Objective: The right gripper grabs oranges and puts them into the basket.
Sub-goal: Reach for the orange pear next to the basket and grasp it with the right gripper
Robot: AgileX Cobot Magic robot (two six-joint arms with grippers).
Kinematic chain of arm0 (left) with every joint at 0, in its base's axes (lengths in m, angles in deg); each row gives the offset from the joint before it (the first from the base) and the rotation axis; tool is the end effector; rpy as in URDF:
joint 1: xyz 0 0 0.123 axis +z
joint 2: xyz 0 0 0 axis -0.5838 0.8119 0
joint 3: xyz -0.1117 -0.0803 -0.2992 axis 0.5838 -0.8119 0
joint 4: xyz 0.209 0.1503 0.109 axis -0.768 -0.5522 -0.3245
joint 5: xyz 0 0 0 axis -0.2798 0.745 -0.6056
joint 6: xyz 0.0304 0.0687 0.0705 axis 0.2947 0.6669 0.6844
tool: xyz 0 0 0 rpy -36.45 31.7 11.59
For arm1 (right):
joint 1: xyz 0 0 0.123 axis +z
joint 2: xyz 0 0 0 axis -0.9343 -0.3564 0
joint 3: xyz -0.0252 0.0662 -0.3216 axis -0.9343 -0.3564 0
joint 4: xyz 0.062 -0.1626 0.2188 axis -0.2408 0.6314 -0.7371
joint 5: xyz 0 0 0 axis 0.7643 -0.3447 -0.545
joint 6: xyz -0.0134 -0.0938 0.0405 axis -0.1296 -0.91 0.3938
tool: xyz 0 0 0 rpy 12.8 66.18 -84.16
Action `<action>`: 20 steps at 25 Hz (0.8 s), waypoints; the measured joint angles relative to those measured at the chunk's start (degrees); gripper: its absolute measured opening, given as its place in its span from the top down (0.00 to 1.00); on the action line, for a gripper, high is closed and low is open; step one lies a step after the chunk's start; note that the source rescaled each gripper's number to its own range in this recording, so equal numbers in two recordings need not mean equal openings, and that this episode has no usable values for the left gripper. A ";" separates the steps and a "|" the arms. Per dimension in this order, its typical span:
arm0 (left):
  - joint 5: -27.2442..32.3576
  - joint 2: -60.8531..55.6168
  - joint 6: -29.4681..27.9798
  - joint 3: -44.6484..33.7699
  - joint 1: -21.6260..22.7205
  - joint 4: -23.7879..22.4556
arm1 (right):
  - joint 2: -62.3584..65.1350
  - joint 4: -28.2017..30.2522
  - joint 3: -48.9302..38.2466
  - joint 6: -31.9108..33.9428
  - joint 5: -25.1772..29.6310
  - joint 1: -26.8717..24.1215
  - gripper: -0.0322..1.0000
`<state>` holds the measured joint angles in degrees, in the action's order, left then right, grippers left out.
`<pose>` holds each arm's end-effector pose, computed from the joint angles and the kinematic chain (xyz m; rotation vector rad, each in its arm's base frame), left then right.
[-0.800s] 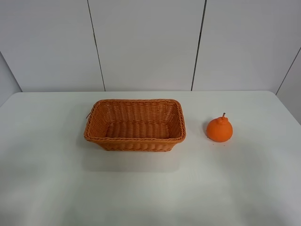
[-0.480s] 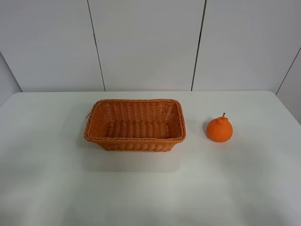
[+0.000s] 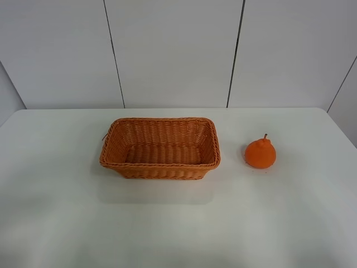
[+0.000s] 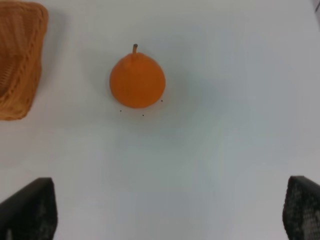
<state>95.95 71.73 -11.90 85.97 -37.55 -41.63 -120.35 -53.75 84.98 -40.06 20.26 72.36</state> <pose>-0.0131 0.0033 0.2812 0.0380 2.0505 0.0221 0.1036 0.0059 0.3557 -0.0271 2.2983 0.0460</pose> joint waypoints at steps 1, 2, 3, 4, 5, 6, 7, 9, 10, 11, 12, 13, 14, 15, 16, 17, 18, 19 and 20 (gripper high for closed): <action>0.00 0.00 0.00 0.00 0.00 0.00 | -4.95 0.00 2.05 0.00 -0.74 0.00 0.00; 0.00 0.00 0.00 0.00 0.00 0.00 | -9.88 0.00 4.23 0.00 -1.29 0.00 0.00; 0.00 0.00 0.00 0.00 0.00 0.00 | -14.02 0.00 6.49 0.00 -1.58 0.00 0.00; 0.00 0.00 0.00 0.00 0.00 0.00 | -18.92 0.00 8.47 0.00 -1.73 0.00 0.00; 0.00 0.00 0.00 0.00 0.00 0.00 | -24.00 0.00 10.86 0.00 -1.88 0.00 0.00; 0.00 0.00 0.00 0.00 0.00 0.00 | -28.15 0.00 13.25 0.00 -1.94 0.00 0.00; 0.00 0.00 0.00 0.00 0.00 0.00 | -32.81 0.00 15.64 0.00 -1.94 0.00 0.00; 0.00 0.00 0.00 0.00 0.00 0.00 | -41.18 -0.40 20.32 0.00 -1.92 0.00 0.00; 0.00 0.00 0.00 0.00 0.00 0.00 | -44.45 -0.40 22.99 0.00 -1.79 0.00 0.00; 0.00 0.00 0.00 0.00 0.00 0.00 | -48.30 -0.40 25.29 0.00 -1.36 0.00 0.00; 0.00 0.00 0.00 0.00 0.00 0.00 | -52.07 -0.40 28.14 0.00 -0.53 0.00 0.00; 0.00 0.00 0.00 0.00 0.00 0.00 | -55.74 -0.45 31.03 0.00 0.47 0.00 0.00; 0.00 0.00 0.00 0.00 0.00 0.00 | -58.73 -0.45 33.94 0.00 1.34 0.00 0.00; 0.00 0.00 0.00 0.00 0.00 0.00 | -62.20 -0.45 36.34 0.00 2.42 0.00 0.00; 0.00 0.00 0.00 0.00 0.00 0.00 | -65.49 -0.67 39.17 0.00 3.47 0.00 0.00; 0.00 0.00 0.00 0.00 0.00 0.00 | -68.05 -0.78 41.91 -0.29 4.40 0.35 0.00; 0.00 0.00 0.00 0.00 0.00 0.00 | -70.84 -0.78 44.06 -0.74 5.71 0.73 0.00; 0.00 0.00 0.00 0.00 0.00 0.00 | -73.31 -0.83 46.35 -1.07 6.96 1.38 0.00; 0.00 0.00 0.00 0.00 0.00 0.00 | -75.44 -0.88 48.35 -1.23 7.93 2.19 0.00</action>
<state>95.95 71.73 -11.90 85.97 -37.55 -41.63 -195.79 -54.64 133.33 -41.29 28.19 74.55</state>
